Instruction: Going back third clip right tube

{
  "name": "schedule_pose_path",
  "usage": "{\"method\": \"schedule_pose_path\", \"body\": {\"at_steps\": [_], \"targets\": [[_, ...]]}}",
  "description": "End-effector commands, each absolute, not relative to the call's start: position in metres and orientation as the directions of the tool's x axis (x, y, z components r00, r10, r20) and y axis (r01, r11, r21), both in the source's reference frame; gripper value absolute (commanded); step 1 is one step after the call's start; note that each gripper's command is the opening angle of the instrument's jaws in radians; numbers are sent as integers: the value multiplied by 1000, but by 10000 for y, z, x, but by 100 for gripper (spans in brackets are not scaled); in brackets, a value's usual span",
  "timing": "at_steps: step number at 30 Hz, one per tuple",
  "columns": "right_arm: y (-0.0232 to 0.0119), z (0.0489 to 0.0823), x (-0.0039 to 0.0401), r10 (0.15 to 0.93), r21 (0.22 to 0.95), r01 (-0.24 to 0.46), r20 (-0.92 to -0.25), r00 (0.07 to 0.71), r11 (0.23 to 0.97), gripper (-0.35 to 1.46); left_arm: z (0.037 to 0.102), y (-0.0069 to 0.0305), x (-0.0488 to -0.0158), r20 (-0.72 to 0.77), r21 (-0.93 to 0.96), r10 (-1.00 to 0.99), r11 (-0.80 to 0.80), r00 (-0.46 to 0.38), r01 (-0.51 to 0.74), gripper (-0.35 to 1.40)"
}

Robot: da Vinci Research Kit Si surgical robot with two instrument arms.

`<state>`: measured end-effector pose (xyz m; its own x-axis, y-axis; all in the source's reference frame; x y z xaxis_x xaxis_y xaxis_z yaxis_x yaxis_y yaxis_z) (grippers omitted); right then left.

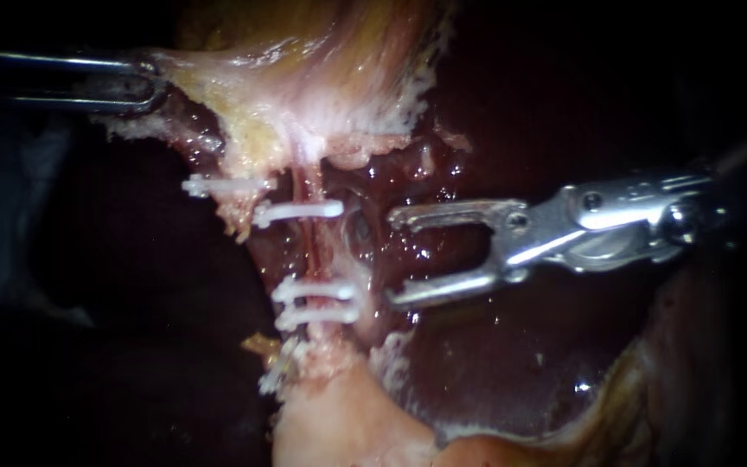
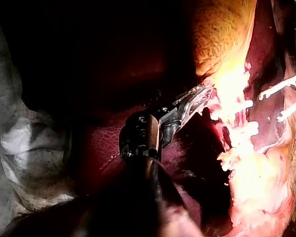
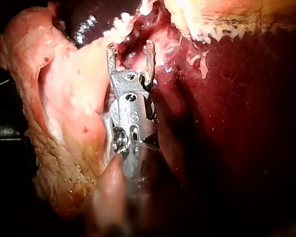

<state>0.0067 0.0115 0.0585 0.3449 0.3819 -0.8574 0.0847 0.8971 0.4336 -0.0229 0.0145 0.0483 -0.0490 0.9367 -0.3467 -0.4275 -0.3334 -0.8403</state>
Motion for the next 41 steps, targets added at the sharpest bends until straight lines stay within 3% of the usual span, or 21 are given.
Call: {"method": "schedule_pose_path", "body": {"at_steps": [1,11,31,41], "targets": [[116,582,62,376,427,85,-860,345,900,50,482,145,-228,-347,-841,937,-334,-49,-427,-35],[119,568,24,352,396,56,-867,353,917,50,483,146,-230,-347,-840,937,-334,-49,-427,-35],[117,568,24,344,389,66,-871,352,919,50,530,135,-285,-368,-835,927,-361,-67,-415,-35],[117,568,24,344,390,69,-871,351,918,50,531,134,-287,-368,-836,927,-362,-68,-413,-35]]}}
